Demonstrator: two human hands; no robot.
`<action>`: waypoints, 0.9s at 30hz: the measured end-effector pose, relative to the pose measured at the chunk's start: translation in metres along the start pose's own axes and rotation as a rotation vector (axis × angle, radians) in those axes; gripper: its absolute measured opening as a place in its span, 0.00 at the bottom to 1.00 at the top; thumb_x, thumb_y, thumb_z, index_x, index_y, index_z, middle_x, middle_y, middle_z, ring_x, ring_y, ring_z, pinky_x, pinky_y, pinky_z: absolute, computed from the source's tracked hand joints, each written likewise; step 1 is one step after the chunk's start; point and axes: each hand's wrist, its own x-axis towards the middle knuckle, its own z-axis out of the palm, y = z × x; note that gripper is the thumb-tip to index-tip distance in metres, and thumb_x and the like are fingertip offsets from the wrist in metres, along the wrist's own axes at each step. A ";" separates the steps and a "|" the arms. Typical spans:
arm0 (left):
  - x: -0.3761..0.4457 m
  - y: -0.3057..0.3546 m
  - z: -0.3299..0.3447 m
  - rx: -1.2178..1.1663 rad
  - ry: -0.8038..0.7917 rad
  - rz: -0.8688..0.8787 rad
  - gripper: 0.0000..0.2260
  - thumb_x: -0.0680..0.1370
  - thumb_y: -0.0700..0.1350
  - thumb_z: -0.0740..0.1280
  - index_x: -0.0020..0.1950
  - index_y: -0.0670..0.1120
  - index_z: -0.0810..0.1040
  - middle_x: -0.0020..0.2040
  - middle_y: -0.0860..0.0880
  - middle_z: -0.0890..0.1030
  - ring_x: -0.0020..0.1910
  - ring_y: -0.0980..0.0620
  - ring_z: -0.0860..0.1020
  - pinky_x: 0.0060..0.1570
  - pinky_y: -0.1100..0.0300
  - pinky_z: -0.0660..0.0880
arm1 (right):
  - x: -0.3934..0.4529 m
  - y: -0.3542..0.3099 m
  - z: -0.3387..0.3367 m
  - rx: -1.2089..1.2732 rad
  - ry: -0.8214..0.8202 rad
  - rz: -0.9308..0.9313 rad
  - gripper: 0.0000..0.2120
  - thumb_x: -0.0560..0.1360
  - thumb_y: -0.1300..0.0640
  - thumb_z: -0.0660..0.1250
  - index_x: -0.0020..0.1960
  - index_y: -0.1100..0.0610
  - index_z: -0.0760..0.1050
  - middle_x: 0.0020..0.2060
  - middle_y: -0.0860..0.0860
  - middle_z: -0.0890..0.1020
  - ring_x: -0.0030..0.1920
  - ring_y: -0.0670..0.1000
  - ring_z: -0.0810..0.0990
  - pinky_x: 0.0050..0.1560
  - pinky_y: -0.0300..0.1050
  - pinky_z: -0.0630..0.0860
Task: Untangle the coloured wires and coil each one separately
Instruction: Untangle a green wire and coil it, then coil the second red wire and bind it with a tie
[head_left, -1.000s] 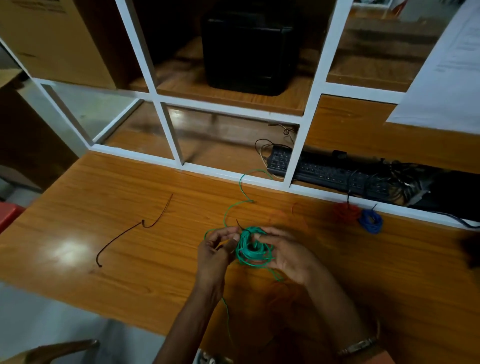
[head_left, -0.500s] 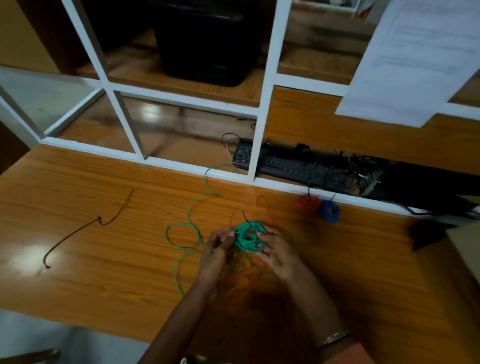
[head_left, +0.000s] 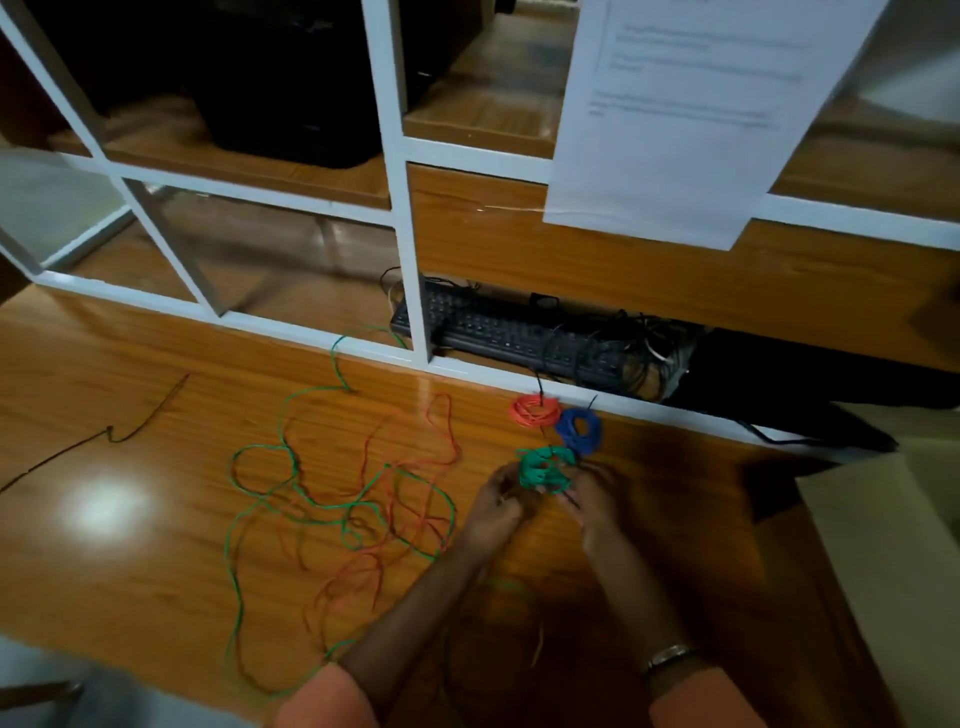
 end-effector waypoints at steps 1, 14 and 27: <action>0.009 -0.011 0.004 0.031 0.001 -0.001 0.16 0.73 0.41 0.70 0.61 0.40 0.82 0.43 0.54 0.83 0.34 0.65 0.77 0.36 0.70 0.71 | 0.005 0.003 -0.004 -0.057 0.014 -0.019 0.17 0.79 0.66 0.70 0.67 0.65 0.76 0.59 0.63 0.82 0.58 0.60 0.82 0.47 0.44 0.78; 0.004 -0.026 -0.004 0.217 0.114 -0.004 0.29 0.71 0.53 0.75 0.72 0.52 0.75 0.63 0.50 0.83 0.50 0.53 0.81 0.52 0.54 0.78 | 0.016 0.011 -0.002 -0.091 0.025 -0.245 0.15 0.77 0.73 0.65 0.61 0.63 0.77 0.57 0.61 0.82 0.57 0.61 0.82 0.54 0.51 0.80; -0.121 -0.065 -0.090 0.242 0.334 0.014 0.07 0.76 0.47 0.69 0.49 0.46 0.84 0.41 0.54 0.84 0.42 0.55 0.80 0.44 0.56 0.75 | -0.047 0.036 -0.052 -1.424 -0.481 -0.131 0.13 0.71 0.54 0.79 0.48 0.58 0.78 0.47 0.56 0.82 0.46 0.55 0.81 0.53 0.45 0.79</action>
